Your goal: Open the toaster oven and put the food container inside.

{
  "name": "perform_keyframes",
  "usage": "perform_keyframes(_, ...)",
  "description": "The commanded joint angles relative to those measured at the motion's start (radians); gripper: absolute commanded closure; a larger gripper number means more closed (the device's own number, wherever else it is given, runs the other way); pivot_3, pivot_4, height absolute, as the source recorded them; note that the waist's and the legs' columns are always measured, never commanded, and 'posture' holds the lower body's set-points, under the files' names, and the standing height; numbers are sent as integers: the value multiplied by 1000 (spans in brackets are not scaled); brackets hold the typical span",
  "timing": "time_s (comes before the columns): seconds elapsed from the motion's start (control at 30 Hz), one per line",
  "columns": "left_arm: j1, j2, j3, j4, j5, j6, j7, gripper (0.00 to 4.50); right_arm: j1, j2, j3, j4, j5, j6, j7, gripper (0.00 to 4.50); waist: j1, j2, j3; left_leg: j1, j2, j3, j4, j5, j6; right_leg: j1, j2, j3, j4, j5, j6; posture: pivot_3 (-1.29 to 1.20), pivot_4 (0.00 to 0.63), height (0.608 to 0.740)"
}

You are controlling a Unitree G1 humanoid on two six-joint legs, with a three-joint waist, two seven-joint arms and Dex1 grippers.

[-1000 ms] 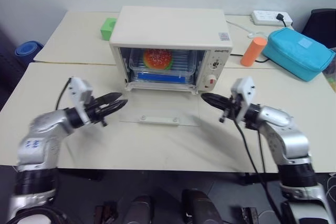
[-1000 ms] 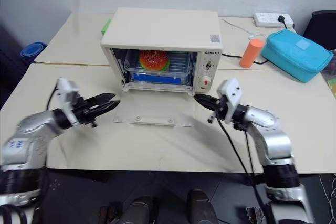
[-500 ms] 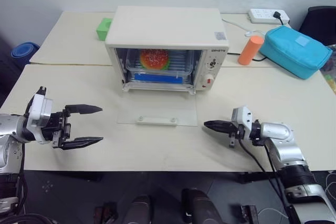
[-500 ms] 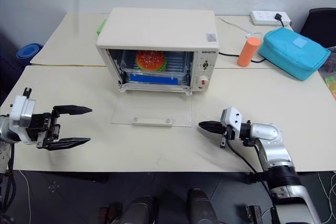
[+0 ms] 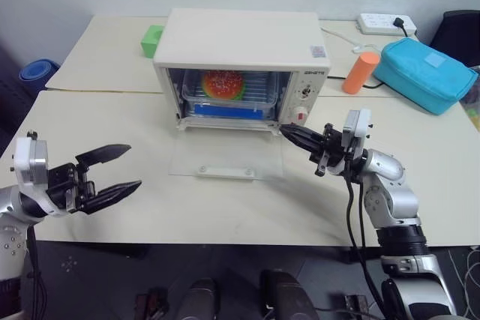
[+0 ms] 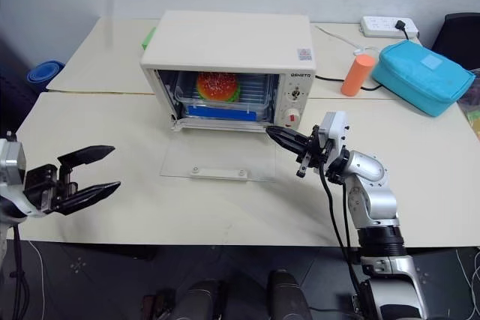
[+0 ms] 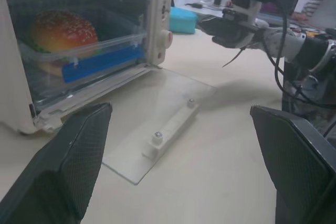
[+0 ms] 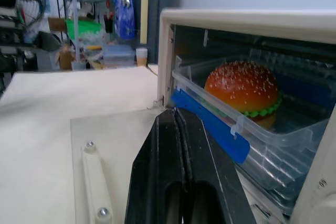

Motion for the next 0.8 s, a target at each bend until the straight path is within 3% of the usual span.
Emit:
perform_keyframes(0.03, 13, 19, -4, -32, 31, -55, -51, 22, -2, -85, 56, 76, -136, -27, 22, 4500, 2, 0, 0, 0, 0, 0, 0, 0, 0, 0, 0, 0, -1, 0, 0, 0, 150, 740)
perform_keyframes(0.3, -51, 31, -53, 3, 48, -66, -82, 22, -72, -93, 145, 277, -265, -129, 81, 4500, -9, 0, 0, 1, 1, 2, 0, 1, -1, -1, 2, 1, 1, 0, 0, 0, 150, 740)
perform_keyframes(0.6, -114, -8, -62, 36, 30, -45, -21, 22, -47, 7, 107, 228, -166, -144, 130, 4500, -3, 0, 0, 0, 1, 2, 1, 0, 0, 0, 1, 1, 1, 0, 0, 0, 150, 740)
perform_keyframes(0.8, -146, -50, -24, 41, -22, 12, 79, 22, -72, 53, 49, 170, -91, -116, 78, 4500, -6, 0, 0, 0, 1, 2, 1, 1, -1, -1, 1, 0, 2, 0, 0, 0, 150, 740)
